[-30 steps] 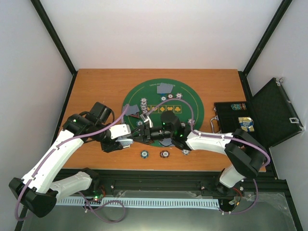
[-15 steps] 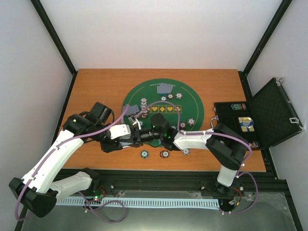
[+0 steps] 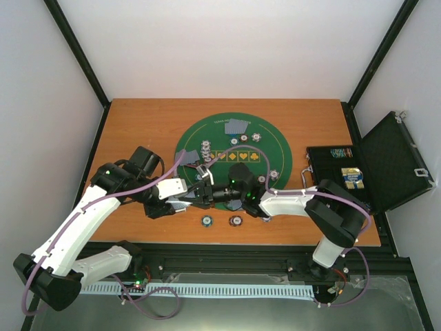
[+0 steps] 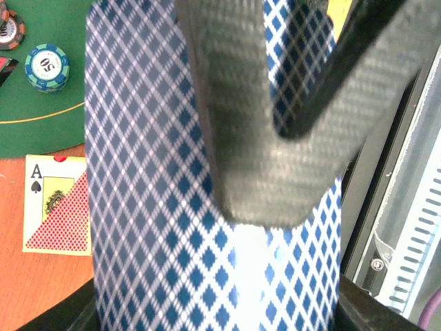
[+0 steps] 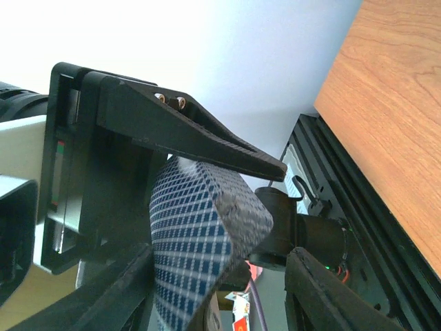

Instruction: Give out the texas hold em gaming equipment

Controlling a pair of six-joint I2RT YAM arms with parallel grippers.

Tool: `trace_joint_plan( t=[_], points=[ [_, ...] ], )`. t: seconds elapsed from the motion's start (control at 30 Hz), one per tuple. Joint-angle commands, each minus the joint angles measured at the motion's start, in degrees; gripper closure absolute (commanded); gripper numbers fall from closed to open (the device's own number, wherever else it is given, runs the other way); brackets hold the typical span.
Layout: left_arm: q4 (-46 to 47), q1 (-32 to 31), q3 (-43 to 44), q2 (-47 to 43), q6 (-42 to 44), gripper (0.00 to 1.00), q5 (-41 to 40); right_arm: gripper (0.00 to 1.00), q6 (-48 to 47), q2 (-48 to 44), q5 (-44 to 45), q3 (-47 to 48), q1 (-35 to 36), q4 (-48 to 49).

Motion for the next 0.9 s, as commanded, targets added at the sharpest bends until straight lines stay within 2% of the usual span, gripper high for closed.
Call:
trace_joint_plan(
  t=[0.0, 0.27, 0.5, 0.63, 0.77, 0.87],
  points=[
    [-0.5, -0.2, 3.3, -0.9, 1.2, 0.8, 2.2, 0.5, -2.7, -2.3, 2.3, -2.4, -1.7, -8.6],
    [-0.5, -0.2, 3.1, -1.1, 1.3, 0.8, 1.9, 0.56, -5.8, -7.6, 3.6, -2.6, -2.1, -15.0],
    [-0.4, -0.2, 2.8, -1.0, 1.4, 0.8, 1.9, 0.8, -6.9, -12.1, 5.0, -2.7, -2.8, -17.8],
    [-0.6, -0.2, 2.8, -1.1, 1.4, 0.8, 1.8, 0.9, -7.4, -14.2, 5.3, -2.4, -3.5, -19.6],
    [-0.8, -0.2, 2.6, -1.2, 1.5, 0.8, 1.3, 0.95, -10.4, -17.4, 4.8, -2.7, -6.7, -25.5],
    [-0.7, -0.2, 2.2, -1.3, 1.4, 0.8, 0.6, 0.97, -17.6, -19.8, 4.9, 0.3, -10.8, -37.8]
  ],
)
